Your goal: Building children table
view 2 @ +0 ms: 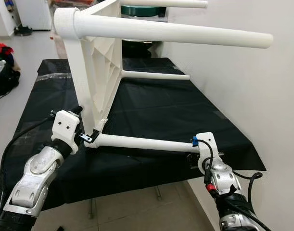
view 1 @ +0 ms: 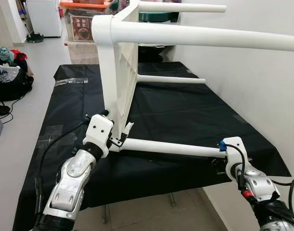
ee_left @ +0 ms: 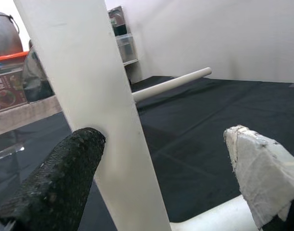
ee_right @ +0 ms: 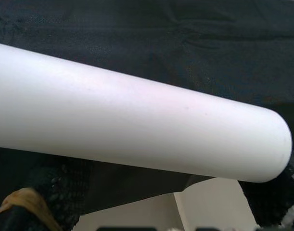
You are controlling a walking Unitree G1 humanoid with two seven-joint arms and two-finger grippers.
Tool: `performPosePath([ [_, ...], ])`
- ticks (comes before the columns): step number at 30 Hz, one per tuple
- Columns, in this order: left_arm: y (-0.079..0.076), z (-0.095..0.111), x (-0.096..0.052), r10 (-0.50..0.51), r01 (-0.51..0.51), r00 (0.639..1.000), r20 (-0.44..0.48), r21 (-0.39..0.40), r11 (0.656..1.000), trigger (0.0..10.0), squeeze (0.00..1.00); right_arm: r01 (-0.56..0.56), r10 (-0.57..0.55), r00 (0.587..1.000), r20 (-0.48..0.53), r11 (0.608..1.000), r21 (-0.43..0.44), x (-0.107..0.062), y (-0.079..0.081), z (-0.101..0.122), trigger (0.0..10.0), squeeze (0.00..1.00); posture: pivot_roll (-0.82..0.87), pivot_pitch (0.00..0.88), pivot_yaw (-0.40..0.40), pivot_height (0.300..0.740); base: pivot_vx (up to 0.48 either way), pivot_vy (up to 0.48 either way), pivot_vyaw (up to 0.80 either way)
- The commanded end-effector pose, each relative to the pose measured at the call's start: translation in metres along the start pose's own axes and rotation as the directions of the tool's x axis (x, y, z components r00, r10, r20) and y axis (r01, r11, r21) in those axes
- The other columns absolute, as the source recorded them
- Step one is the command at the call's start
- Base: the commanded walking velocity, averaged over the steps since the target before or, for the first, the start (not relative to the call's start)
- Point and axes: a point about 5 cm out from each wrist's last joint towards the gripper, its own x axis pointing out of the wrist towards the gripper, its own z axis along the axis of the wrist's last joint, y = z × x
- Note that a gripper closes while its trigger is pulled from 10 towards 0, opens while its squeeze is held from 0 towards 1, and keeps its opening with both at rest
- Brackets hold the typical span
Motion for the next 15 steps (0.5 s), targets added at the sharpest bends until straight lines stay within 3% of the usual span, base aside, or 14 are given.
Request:
performPosePath([
  [1, -0.003, 0.001, 0.0, -0.015, 0.015, 1.0, 0.001, 0.001, 1.0, 10.0, 0.0, -0.01, 0.009, 0.996, -0.086, 1.0, -0.013, 0.003, 0.002, -0.016, 10.0, 0.0, 0.06, 0.0, -0.103, 0.74, 0.0, 0.0, 0.0],
  [15, 0.008, -0.002, -0.001, 0.048, -0.048, 0.999, -0.008, 0.021, 0.999, 10.0, 0.0, -0.043, 0.042, 0.997, -0.06, 0.999, -0.013, 0.002, 0.014, -0.01, 10.0, 0.0, 0.06, 0.0, -0.107, 0.74, 0.0, 0.0, 0.0],
])
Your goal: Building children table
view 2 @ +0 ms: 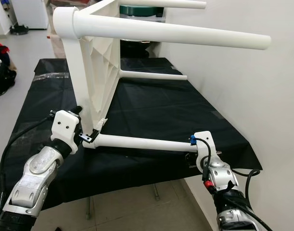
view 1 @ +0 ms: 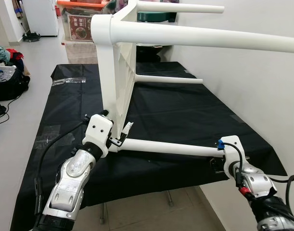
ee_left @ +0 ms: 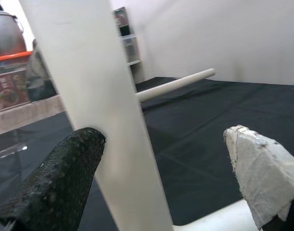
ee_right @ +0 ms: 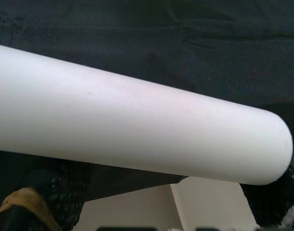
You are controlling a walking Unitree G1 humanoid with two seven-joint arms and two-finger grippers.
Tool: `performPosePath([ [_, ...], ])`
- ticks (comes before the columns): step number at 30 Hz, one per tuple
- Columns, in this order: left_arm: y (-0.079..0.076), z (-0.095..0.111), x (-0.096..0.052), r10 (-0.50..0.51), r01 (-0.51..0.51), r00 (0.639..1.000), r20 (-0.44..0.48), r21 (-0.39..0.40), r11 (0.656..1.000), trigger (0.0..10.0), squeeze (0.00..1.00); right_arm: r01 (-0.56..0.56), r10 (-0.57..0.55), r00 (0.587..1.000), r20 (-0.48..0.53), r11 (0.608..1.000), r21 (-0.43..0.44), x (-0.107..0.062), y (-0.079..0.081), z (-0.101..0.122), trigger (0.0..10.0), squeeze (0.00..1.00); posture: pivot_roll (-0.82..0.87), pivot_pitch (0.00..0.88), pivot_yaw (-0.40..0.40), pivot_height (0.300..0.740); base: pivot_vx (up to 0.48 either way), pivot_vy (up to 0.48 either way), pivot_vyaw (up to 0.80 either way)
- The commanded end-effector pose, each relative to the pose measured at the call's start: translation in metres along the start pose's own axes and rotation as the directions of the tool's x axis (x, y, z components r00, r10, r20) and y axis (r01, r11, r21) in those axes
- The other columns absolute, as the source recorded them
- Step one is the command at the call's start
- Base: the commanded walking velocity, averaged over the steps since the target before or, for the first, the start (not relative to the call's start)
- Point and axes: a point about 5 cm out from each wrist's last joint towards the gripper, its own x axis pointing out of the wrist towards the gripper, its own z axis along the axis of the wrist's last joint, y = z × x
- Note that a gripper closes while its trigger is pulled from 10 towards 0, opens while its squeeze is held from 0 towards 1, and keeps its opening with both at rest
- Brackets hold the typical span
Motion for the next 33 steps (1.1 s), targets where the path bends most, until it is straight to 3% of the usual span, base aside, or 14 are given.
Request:
performPosePath([
  [1, 0.008, -0.001, 0.001, 0.044, -0.044, 0.999, -0.005, 0.021, 0.999, 10.0, 0.0, -0.032, 0.032, 0.997, -0.064, 0.999, -0.002, 0.001, 0.009, -0.016, 10.0, 0.0, 0.06, 0.0, -0.107, 0.74, 0.0, 0.0, 0.0],
  [14, 0.009, -0.004, -0.001, 0.109, -0.109, 0.994, -0.007, -0.007, 0.994, 10.0, 0.0, -0.032, 0.032, 0.998, -0.063, 1.0, 0.002, 0.003, 0.009, -0.016, 10.0, 0.0, 0.07, 0.0, -0.107, 0.74, 0.0, 0.0, 0.0],
  [21, 0.022, -0.037, 0.008, 0.093, -0.098, 0.987, -0.13, -0.037, 0.994, 10.0, 0.0, -0.052, 0.052, 0.998, -0.017, 0.999, 0.004, 0.001, 0.016, -0.009, 10.0, 0.0, 0.05, 0.0, -0.092, 0.74, 0.0, 0.0, 0.0],
  [25, 0.025, -0.04, 0.009, 0.092, -0.098, 0.986, -0.141, -0.038, 0.994, 10.0, 0.0, -0.056, 0.056, 0.998, -0.014, 0.998, 0.005, 0.0, 0.017, -0.009, 10.0, 0.0, 0.05, 0.0, -0.09, 0.74, 0.0, 0.0, 0.0],
  [33, 0.043, -0.045, 0.022, 0.119, -0.124, 0.978, -0.171, -0.021, 0.992, 10.0, 0.0, -0.106, 0.106, 0.994, -0.036, 0.994, 0.005, -0.006, 0.027, -0.023, 10.0, 0.0, 0.04, 0.0, -0.079, 0.74, 0.0, 0.0, 0.0],
])
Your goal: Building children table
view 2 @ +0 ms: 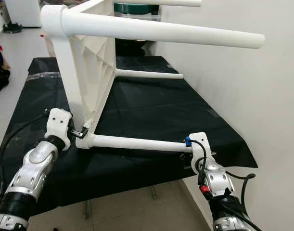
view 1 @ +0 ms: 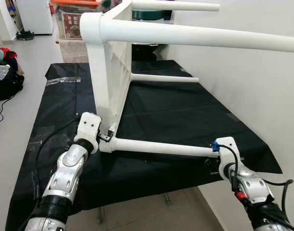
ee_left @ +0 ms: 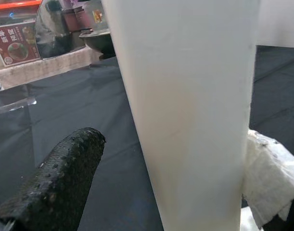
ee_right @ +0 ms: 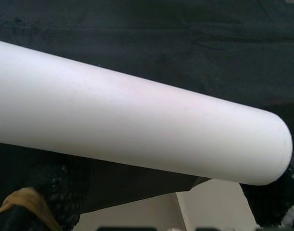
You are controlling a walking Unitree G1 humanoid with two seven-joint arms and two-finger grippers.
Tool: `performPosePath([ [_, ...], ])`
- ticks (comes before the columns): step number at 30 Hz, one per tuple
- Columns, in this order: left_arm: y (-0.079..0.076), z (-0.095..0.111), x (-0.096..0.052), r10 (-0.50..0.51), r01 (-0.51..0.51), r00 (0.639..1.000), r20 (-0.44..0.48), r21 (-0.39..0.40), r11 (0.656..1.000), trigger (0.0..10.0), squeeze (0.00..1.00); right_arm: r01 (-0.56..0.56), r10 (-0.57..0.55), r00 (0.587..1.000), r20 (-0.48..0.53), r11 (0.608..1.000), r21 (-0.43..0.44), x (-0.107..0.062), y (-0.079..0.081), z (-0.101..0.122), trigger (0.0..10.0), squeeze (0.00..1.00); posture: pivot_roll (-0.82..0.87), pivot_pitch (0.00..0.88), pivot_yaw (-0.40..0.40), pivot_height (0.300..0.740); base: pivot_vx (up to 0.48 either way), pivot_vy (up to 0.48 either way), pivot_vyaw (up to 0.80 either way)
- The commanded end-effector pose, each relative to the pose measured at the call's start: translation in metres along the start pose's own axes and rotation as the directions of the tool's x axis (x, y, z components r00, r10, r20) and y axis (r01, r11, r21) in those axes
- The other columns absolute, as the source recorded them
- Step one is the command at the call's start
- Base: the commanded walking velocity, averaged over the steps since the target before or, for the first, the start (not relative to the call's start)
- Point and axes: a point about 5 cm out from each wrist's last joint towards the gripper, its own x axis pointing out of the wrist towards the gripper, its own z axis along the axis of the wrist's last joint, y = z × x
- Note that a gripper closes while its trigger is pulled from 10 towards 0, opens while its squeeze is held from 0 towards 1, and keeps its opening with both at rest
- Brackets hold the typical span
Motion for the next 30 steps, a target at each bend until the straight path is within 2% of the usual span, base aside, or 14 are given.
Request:
performPosePath([
  [1, 0.011, -0.002, 0.001, 0.028, -0.028, 1.0, -0.01, -0.001, 1.0, 10.0, 0.0, -0.059, 0.059, 0.995, -0.078, 0.998, 0.009, 0.0, 0.012, -0.02, 10.0, 0.0, 0.04, 0.0, -0.079, 0.74, 0.0, 0.0, 0.0],
  [4, 0.017, 0.0, 0.005, 0.034, -0.034, 0.999, 0.001, 0.009, 0.999, 10.0, 0.0, -0.088, 0.088, 0.988, -0.126, 0.996, 0.001, -0.015, 0.01, -0.042, 10.0, 0.0, 0.02, 0.0, -0.067, 0.74, 0.0, 0.0, 0.0],
  [7, 0.018, 0.0, 0.006, 0.034, -0.034, 0.999, 0.0, 0.009, 0.999, 10.0, 0.0, -0.098, 0.097, 0.986, -0.133, 0.995, -0.005, -0.019, 0.01, -0.045, 10.0, 0.0, 0.02, 0.0, -0.067, 0.74, 0.0, 0.0, 0.0],
  [10, 0.017, -0.003, 0.007, 0.033, -0.033, 0.999, -0.003, 0.003, 0.999, 10.0, 0.0, -0.135, 0.131, 0.981, -0.145, 0.991, -0.023, -0.032, 0.007, -0.052, 10.0, 0.0, 0.01, 0.0, -0.064, 0.74, 0.0, 0.0, 0.0],
  [16, 0.014, -0.005, 0.007, 0.031, -0.031, 1.0, -0.003, -0.003, 1.0, 10.0, 0.0, -0.159, 0.151, 0.974, -0.17, 0.987, -0.037, -0.038, 0.006, -0.059, 10.0, 0.0, 0.0, 0.0, -0.064, 0.74, 0.0, 0.0, 0.0],
  [19, 0.011, -0.006, 0.008, 0.029, -0.029, 1.0, 0.001, -0.009, 1.0, 10.0, 0.0, -0.205, 0.185, 0.964, -0.193, 0.974, -0.091, -0.046, 0.007, -0.065, 10.0, 0.0, 0.0, 0.0, -0.066, 0.74, 0.0, 0.0, 0.0],
  [21, 0.011, -0.006, 0.008, 0.029, -0.029, 1.0, 0.001, -0.009, 1.0, 10.0, 0.0, -0.205, 0.185, 0.964, -0.193, 0.974, -0.091, -0.046, 0.007, -0.065, 10.0, 0.0, 0.0, 0.0, -0.066, 0.74, 0.0, 0.0, 0.0],
  [22, 0.011, -0.007, 0.009, 0.029, -0.029, 1.0, 0.002, -0.007, 1.0, 10.0, 0.0, -0.107, 0.087, 0.988, -0.129, 0.981, -0.163, -0.045, -0.009, -0.05, 10.0, 0.0, 0.0, 0.0, -0.064, 0.74, 0.0, 0.0, 0.0],
  [23, 0.011, -0.007, 0.009, 0.029, -0.029, 1.0, 0.002, -0.007, 1.0, 10.0, 0.0, -0.107, 0.087, 0.988, -0.129, 0.981, -0.163, -0.045, -0.009, -0.05, 10.0, 0.0, 0.0, 0.0, -0.064, 0.74, 0.0, 0.0, 0.0],
  [24, 0.011, -0.007, 0.009, 0.03, -0.03, 1.0, 0.001, -0.005, 1.0, 10.0, 0.0, 0.096, -0.099, 0.995, -0.006, 0.974, -0.204, -0.046, -0.044, -0.019, 10.0, 0.0, 0.0, 0.0, -0.061, 0.74, 0.0, 0.0, 0.0],
  [26, 0.011, -0.007, 0.009, 0.03, -0.03, 1.0, 0.001, -0.005, 1.0, 10.0, 0.0, 0.096, -0.099, 0.995, -0.006, 0.974, -0.204, -0.046, -0.044, -0.019, 10.0, 0.0, 0.0, 0.0, -0.061, 0.74, 0.0, 0.0, 0.0],
  [27, 0.011, -0.008, 0.009, 0.031, -0.031, 1.0, 0.0, -0.004, 1.0, 10.0, 0.0, 0.329, -0.304, 0.943, 0.132, 0.913, -0.241, -0.057, -0.081, 0.014, 10.0, 0.0, -0.01, 0.0, -0.059, 0.74, 0.0, 0.0, 0.0],
  [28, 0.011, -0.009, 0.009, 0.031, -0.031, 1.0, -0.002, -0.005, 1.0, 10.0, 0.0, 0.51, -0.449, 0.851, 0.273, 0.831, -0.222, -0.075, -0.109, 0.047, 10.0, 0.0, -0.01, 0.0, -0.056, 0.74, 0.0, 0.0, 0.0],
  [30, 0.011, -0.009, 0.009, 0.031, -0.031, 1.0, -0.002, -0.005, 1.0, 10.0, 0.0, 0.51, -0.449, 0.851, 0.273, 0.831, -0.222, -0.075, -0.109, 0.047, 10.0, 0.0, -0.01, 0.0, -0.056, 0.74, 0.0, 0.0, 0.0],
])
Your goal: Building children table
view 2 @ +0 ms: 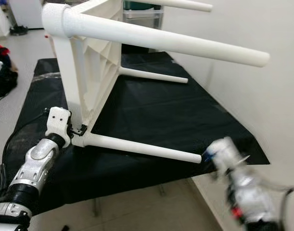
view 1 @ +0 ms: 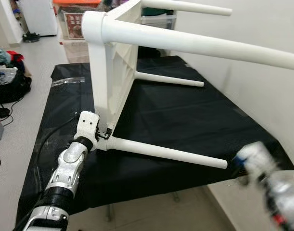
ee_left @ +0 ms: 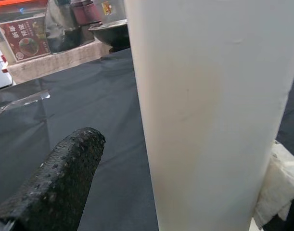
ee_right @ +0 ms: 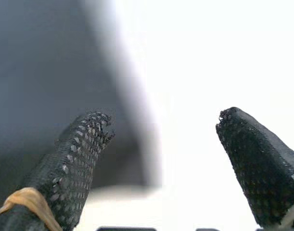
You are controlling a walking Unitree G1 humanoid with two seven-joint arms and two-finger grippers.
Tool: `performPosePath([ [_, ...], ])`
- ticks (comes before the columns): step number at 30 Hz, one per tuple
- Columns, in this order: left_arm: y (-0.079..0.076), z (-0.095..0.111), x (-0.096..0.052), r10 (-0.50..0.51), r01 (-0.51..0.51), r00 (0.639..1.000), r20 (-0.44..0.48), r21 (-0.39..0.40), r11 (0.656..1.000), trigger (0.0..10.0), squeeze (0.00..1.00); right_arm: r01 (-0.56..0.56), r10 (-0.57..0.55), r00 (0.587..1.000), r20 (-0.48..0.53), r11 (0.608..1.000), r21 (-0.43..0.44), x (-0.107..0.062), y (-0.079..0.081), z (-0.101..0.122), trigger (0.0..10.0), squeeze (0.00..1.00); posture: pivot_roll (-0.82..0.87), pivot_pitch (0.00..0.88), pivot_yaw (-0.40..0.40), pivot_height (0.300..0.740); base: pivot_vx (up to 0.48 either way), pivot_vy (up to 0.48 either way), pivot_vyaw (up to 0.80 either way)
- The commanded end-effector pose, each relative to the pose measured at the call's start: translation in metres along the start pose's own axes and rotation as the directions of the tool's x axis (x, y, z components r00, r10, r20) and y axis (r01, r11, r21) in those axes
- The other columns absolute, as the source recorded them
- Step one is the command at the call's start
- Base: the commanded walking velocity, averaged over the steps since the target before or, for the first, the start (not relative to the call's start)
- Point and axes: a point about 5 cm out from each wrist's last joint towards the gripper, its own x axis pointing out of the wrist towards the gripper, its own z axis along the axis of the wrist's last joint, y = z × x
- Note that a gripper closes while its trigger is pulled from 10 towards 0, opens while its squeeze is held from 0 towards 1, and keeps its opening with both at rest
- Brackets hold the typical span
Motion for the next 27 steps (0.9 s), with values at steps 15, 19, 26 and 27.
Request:
performPosePath([
  [15, -0.002, -0.002, 0.006, 0.023, -0.023, 1.0, -0.018, 0.0, 1.0, 10.0, 0.0, 0.499, -0.296, 0.704, 0.645, 0.853, -0.154, -0.053, -0.043, 0.091, 10.0, 0.0, -0.04, 0.0, -0.05, 0.74, 0.0, 0.0, 0.0],
  [19, 0.001, -0.002, 0.008, 0.044, -0.044, 0.999, -0.027, 0.005, 0.999, 10.0, 0.0, 0.522, -0.269, 0.563, 0.781, 0.849, -0.084, -0.075, -0.033, 0.107, 10.0, 0.0, -0.04, 0.0, -0.049, 0.74, 0.0, 0.0, 0.0],
  [26, 0.001, -0.002, 0.01, 0.051, -0.051, 0.998, -0.029, 0.006, 0.999, 10.0, 0.0, 0.391, -0.114, 0.56, 0.821, 0.91, -0.14, -0.078, 0.001, 0.103, 10.0, 0.0, -0.04, 0.0, -0.05, 0.74, 0.0, 0.0, 0.0],
  [27, 0.001, -0.002, 0.01, 0.051, -0.051, 0.998, -0.03, 0.007, 0.999, 10.0, 0.0, 0.391, -0.114, 0.563, 0.819, 0.909, -0.142, -0.076, 0.001, 0.104, 10.0, 0.0, -0.04, 0.0, -0.05, 0.74, 0.0, 0.0, 0.0],
])
